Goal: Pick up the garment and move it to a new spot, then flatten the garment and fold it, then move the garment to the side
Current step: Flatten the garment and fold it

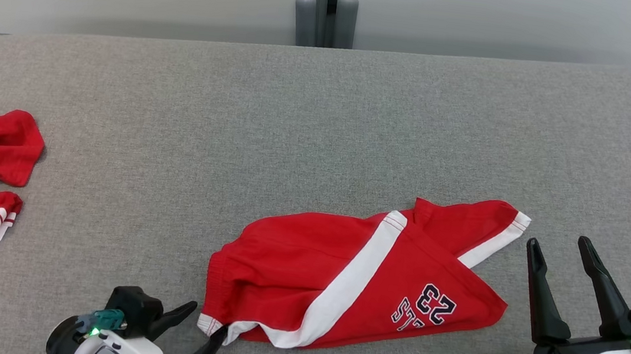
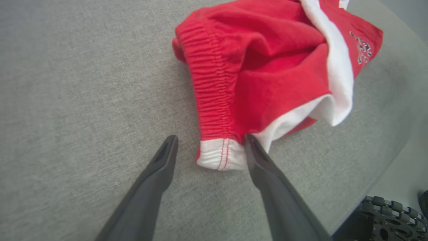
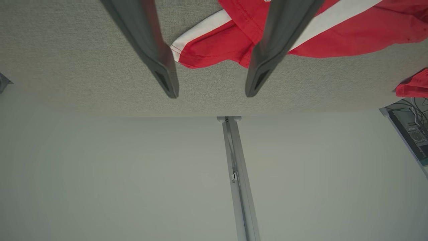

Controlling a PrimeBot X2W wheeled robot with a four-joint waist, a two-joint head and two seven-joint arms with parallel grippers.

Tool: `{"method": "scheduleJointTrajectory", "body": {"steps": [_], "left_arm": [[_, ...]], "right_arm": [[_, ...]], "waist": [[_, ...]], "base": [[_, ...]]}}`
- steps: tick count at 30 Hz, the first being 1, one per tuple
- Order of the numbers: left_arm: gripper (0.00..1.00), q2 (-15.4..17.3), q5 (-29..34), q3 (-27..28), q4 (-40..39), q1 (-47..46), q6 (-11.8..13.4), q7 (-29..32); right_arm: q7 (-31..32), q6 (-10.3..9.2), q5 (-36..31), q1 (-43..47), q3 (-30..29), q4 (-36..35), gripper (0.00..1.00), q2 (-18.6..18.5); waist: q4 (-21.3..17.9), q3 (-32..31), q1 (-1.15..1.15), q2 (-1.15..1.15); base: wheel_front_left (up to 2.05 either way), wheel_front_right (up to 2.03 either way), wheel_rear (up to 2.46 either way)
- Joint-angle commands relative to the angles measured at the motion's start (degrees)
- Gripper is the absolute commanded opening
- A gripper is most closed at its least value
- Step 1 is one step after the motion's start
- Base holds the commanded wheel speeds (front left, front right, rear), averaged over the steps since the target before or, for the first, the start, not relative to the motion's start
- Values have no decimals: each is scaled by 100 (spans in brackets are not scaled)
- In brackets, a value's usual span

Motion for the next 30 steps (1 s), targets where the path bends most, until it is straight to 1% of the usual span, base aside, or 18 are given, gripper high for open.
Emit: {"method": "scheduleJointTrajectory", "body": {"steps": [1,2,3,4,8,11,13,18,21,25,30], "left_arm": [[100,19,-35,-19,12,-99,-31,-34],[46,36,-55,-49,6,-123,-45,-33],[46,36,-55,-49,6,-123,-45,-33],[1,45,-76,-64,-7,-150,-58,-63],[0,105,-46,-107,-106,-252,-68,-135],[0,153,-1,-108,-205,-367,-72,-174],[0,163,46,-100,-293,-469,-72,-177],[0,118,146,-139,-407,-723,-70,-219],[0,78,211,-180,-433,-883,-75,-274],[0,1,250,-245,-405,-1046,-86,-332],[0,-47,277,-299,-346,-1216,-94,-424]], "right_arm": [[15,1,29,-74,-13,12,100,-45],[27,1,56,-102,21,28,100,-71],[27,1,56,-102,21,28,100,-71],[56,1,89,-148,66,51,100,-101],[180,0,309,-444,280,228,100,-367],[304,1,529,-831,511,491,100,-709],[384,2,661,-1159,747,708,100,-1004],[601,2,1062,-1895,1736,1277,100,-1671],[705,1,1295,-2251,2366,1517,100,-1992],[852,0,1656,-2604,3134,1761,100,-2323],[882,0,1952,-3012,3743,2038,100,-2577]], "waist": [[4,7,0,0],[6,16,0,0],[6,16,0,0],[10,22,0,0],[32,66,0,0],[99,148,0,0],[164,231,0,0],[406,446,0,0],[541,566,0,0],[655,677,0,0],[729,792,0,0]], "base": [[0,0,0],[0,0,0],[0,0,0],[0,0,0],[0,0,0],[0,0,0],[0,0,0],[0,0,0],[0,0,0],[0,0,0],[0,0,0]]}}
